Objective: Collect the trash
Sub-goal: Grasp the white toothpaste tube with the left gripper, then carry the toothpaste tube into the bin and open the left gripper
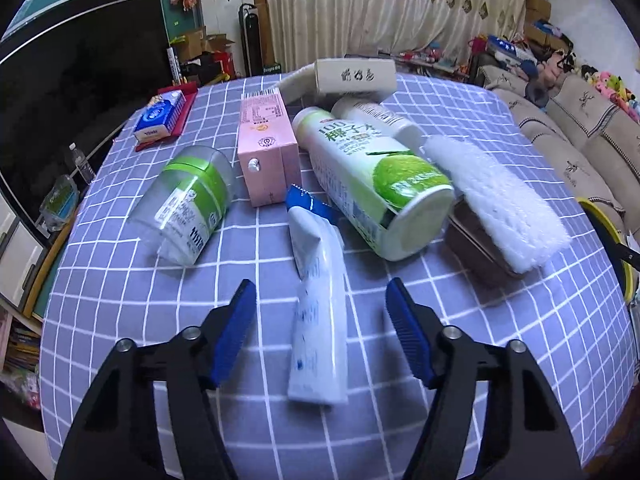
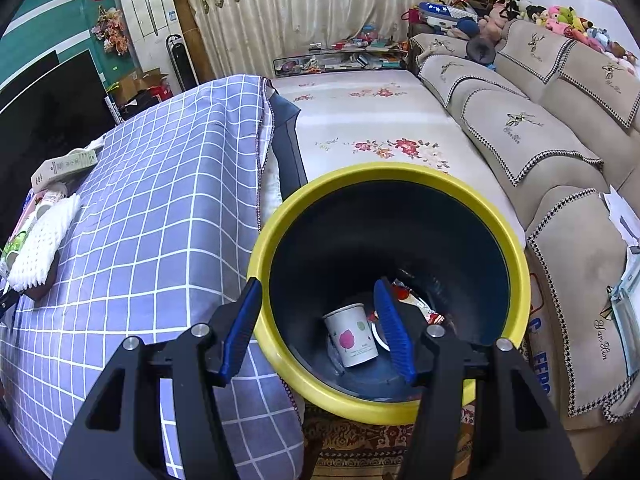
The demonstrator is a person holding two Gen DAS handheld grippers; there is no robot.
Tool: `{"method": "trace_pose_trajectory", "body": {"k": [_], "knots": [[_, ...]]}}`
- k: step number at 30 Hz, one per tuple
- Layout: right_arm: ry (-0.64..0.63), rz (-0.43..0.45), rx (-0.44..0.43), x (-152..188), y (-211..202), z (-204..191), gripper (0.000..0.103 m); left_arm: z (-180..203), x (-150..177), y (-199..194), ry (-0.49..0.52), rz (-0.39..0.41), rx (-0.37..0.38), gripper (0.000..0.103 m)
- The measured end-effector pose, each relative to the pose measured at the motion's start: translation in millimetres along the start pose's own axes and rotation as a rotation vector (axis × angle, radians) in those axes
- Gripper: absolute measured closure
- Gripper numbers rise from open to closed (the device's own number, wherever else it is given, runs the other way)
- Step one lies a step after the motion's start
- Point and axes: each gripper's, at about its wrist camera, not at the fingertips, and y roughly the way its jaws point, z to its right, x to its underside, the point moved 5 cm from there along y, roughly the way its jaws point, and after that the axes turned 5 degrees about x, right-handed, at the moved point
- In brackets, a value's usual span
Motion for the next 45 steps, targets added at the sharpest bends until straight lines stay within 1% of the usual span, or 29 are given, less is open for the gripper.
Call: {"method": "trace_pose_trajectory", "body": {"k": [1,5,8,10,11,13,14,15,20,23,26,28,31,33,34,36,41,45], "knots": [[0.002,-0.001,0.0,0,1,0,0.047,0,-2,4,-0.003,-0.012,0.005,0.043],[0.006,-0.007,0.003,0,3,2,0.046,-3,-8,11,0.011,-0.024,-0.006,0.047],[0.006,-0.013,0.0,1,4,1,0.046,-2,-9,14,0.024,-0.036,-0.003,0.055],[0.007,-0.013,-0.007,2,5,-1,0.045,-3,-8,16,0.028,-0.042,-0.002,0.063],[0.007,-0.014,-0.012,2,5,-2,0.045,-4,-8,16,0.025,-0.041,0.0,0.065],[0.006,-0.019,-0.016,3,6,-3,0.045,-4,-7,14,0.021,-0.038,0.004,0.075],[0.004,-0.022,-0.018,4,7,-4,0.045,-5,-6,13,0.018,-0.037,0.007,0.078],[0.003,-0.026,-0.021,5,8,-5,0.045,-6,-5,12,0.012,-0.035,0.011,0.084],[-0.002,-0.037,-0.034,8,10,-11,0.045,-14,5,1,-0.024,-0.023,0.035,0.086],[-0.005,-0.037,-0.039,10,8,-13,0.045,-14,14,-14,-0.032,-0.018,0.052,0.086],[0.0,-0.028,-0.048,9,4,-13,0.045,-5,21,-37,-0.014,0.003,0.073,0.086],[0.006,-0.02,-0.048,8,-1,-11,0.045,8,23,-53,0.014,0.019,0.11,0.086],[0.023,0.001,-0.044,8,-11,-5,0.045,37,18,-73,0.076,0.047,0.169,0.086],[0.038,0.018,-0.036,9,-20,2,0.043,60,10,-82,0.124,0.068,0.217,0.086],[0.043,0.024,-0.031,10,-24,5,0.041,69,6,-85,0.141,0.077,0.239,0.086],[0.054,0.041,-0.018,12,-33,15,0.04,98,-5,-88,0.193,0.096,0.299,0.086],[0.086,0.076,0.045,19,-54,45,0.04,175,-29,-77,0.312,0.102,0.411,0.086],[0.145,0.104,0.077,22,-69,74,0.039,253,-37,-53,0.411,0.041,0.526,0.086]]}}
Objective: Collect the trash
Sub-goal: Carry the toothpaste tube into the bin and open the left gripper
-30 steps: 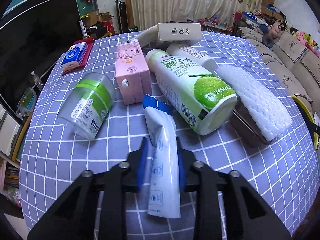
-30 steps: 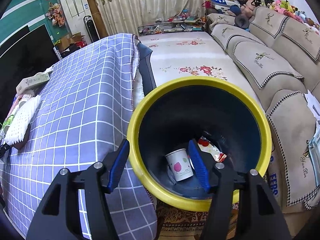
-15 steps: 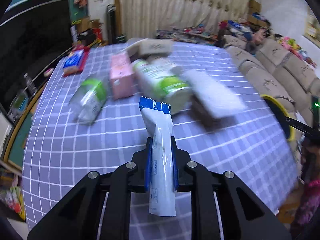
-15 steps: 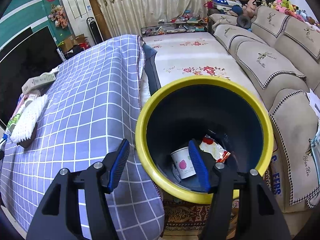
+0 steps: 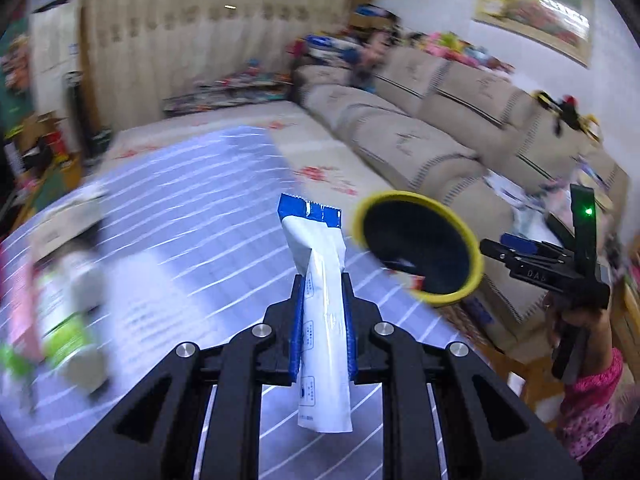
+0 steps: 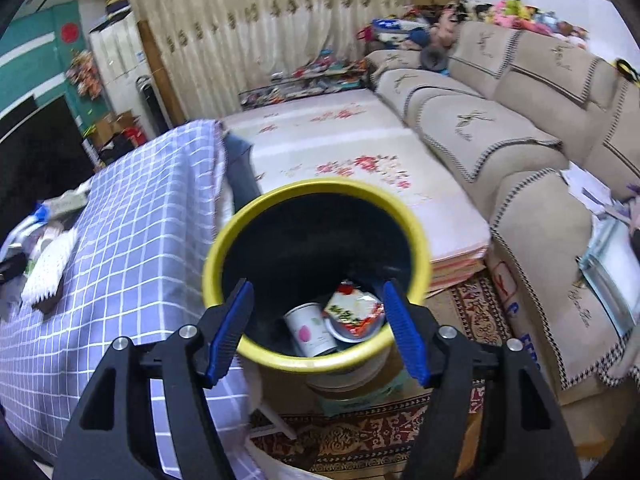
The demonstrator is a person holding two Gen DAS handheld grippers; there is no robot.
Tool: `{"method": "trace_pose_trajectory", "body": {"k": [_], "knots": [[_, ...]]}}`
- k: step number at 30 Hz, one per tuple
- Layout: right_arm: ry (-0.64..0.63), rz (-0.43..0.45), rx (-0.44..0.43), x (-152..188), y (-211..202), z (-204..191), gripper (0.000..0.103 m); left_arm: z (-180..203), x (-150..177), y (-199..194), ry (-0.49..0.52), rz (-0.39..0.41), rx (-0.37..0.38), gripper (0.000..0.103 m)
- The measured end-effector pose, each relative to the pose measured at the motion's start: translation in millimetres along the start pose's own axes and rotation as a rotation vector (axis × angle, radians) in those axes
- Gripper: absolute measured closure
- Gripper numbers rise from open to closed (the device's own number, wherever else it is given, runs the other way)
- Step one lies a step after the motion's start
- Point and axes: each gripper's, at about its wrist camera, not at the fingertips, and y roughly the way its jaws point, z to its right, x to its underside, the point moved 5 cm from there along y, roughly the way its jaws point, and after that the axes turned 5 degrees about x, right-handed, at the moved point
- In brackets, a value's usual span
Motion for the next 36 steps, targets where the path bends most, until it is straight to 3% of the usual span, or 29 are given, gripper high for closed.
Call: {"method": "trace_pose_trajectory", "body": {"k": [8,15,17,19,20,24,27,36], "knots": [[0.062,0.028,0.063,-2,-10,44,0.036,80,-50,104,0.153,-0.099,0.104,0.085],[0.104,0.007,0.101,3,-4,73,0.036,102,-71,184,0.178,-0.178,0.103,0.085],[0.109,0.003,0.106,3,-3,76,0.036,103,-76,200,0.171,-0.186,0.097,0.076],[0.111,0.002,0.107,4,-3,77,0.036,101,-80,209,0.155,-0.179,0.085,0.043],[0.112,0.001,0.106,4,-3,77,0.036,100,-81,210,0.152,-0.173,0.086,0.037],[0.11,0.0,0.097,4,-2,73,0.036,94,-84,200,0.138,-0.148,0.082,0.034],[0.105,-0.001,0.089,5,-2,68,0.035,88,-83,172,0.128,-0.104,0.075,0.027],[0.072,-0.009,0.057,7,0,42,0.035,38,-42,34,0.023,0.058,-0.003,0.017]]}}
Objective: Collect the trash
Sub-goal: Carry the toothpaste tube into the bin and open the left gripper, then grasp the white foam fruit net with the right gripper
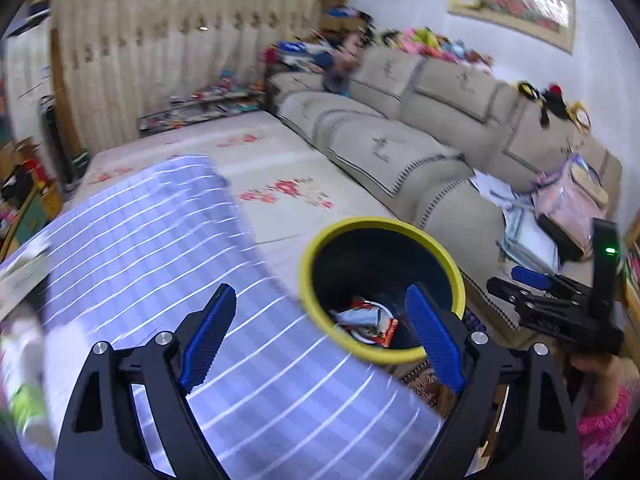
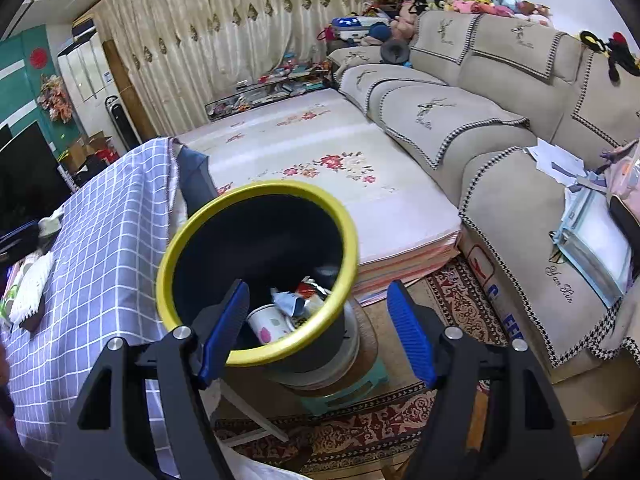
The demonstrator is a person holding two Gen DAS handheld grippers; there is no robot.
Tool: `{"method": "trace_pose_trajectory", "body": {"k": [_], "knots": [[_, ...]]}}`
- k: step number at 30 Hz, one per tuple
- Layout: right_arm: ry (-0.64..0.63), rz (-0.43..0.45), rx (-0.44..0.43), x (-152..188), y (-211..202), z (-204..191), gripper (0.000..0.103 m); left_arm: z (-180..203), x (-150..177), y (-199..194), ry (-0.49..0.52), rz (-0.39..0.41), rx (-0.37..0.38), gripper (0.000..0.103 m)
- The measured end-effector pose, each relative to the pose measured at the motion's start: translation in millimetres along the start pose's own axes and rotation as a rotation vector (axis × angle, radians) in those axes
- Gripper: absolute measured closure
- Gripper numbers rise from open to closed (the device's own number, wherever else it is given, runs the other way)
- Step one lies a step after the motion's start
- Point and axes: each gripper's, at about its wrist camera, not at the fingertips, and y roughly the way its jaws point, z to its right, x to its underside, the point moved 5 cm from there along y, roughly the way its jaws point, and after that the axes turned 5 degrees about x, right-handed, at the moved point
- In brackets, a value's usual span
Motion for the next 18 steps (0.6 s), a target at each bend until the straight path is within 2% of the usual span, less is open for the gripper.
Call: {"method": "trace_pose_trajectory", "body": {"k": [3,5,12,18], "knots": [[-0.029,-0.004,-0.032,1,1,-20,0.035,-25,19,-41,-0.064,0.043,-0.051,0.016],[-0.069,-0.004,-0.069,0,1,-45,0.035,-49,37,-78,-0.111,0.078,-0.127,0.013],[-0.234,-0.015,-0.257,5,-6,-158,0.035,-123,96,-172,-0.256,0.13,-0.362,0.012],[-0.386,-0.02,-0.421,19,-26,-268,0.035,-167,139,-218,-0.375,0.158,-0.439,0.012]]}}
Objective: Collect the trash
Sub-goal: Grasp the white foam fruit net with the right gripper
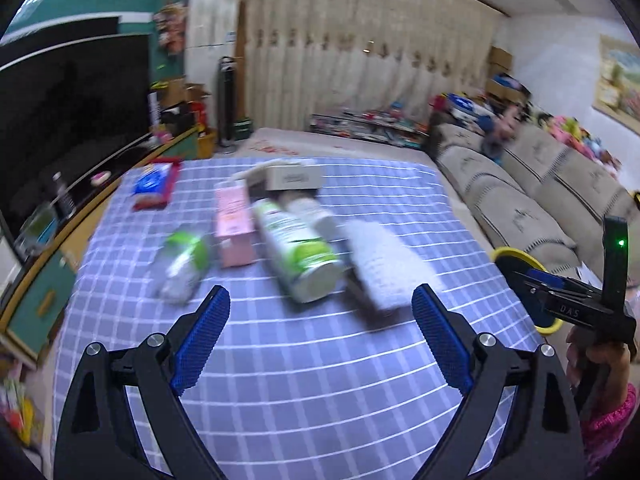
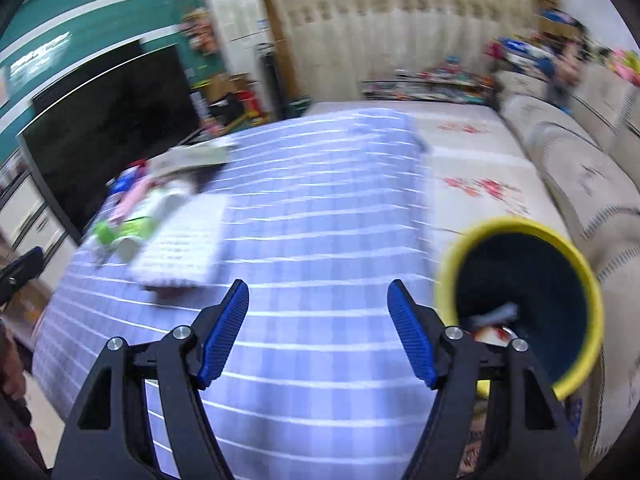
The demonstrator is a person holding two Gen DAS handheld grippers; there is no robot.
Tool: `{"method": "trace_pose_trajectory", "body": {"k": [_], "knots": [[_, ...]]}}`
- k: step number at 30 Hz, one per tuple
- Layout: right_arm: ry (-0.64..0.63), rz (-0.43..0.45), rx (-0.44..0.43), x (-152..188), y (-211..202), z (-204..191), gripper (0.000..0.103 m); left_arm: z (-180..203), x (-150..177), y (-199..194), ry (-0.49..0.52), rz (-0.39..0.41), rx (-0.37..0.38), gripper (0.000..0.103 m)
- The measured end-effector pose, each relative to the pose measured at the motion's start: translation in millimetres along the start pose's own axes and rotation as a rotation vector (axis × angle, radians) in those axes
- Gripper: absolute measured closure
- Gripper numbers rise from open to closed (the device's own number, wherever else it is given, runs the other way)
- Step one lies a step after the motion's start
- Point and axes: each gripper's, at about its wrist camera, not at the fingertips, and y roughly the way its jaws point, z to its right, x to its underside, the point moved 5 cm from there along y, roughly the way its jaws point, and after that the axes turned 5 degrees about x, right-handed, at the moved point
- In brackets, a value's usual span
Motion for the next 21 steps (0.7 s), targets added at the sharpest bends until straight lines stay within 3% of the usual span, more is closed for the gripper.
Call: {"method": "trace_pose_trajectory", "body": {"k": [7,19,20,21], "knots": [[-0.073,-0.04,-0.082,-19,34,-69,0.035,-22,10,-5,-0.038,0.002,0.001,0.012],[-0.042,-0.153,-0.125,-21,80,-88,0.035,-26,23,0,-0.073,-0.023,0.011,0.012],[-0.043,-0.154,-0.127,-21,81,-89,0.037,-27,23,1,-0.074,-0.025,0.012,0.012],[-0.038,-0.145,-0.128,-22,81,-90,0.05,-26,24,2,-0.075,-0.03,0.012,0.012]]}}
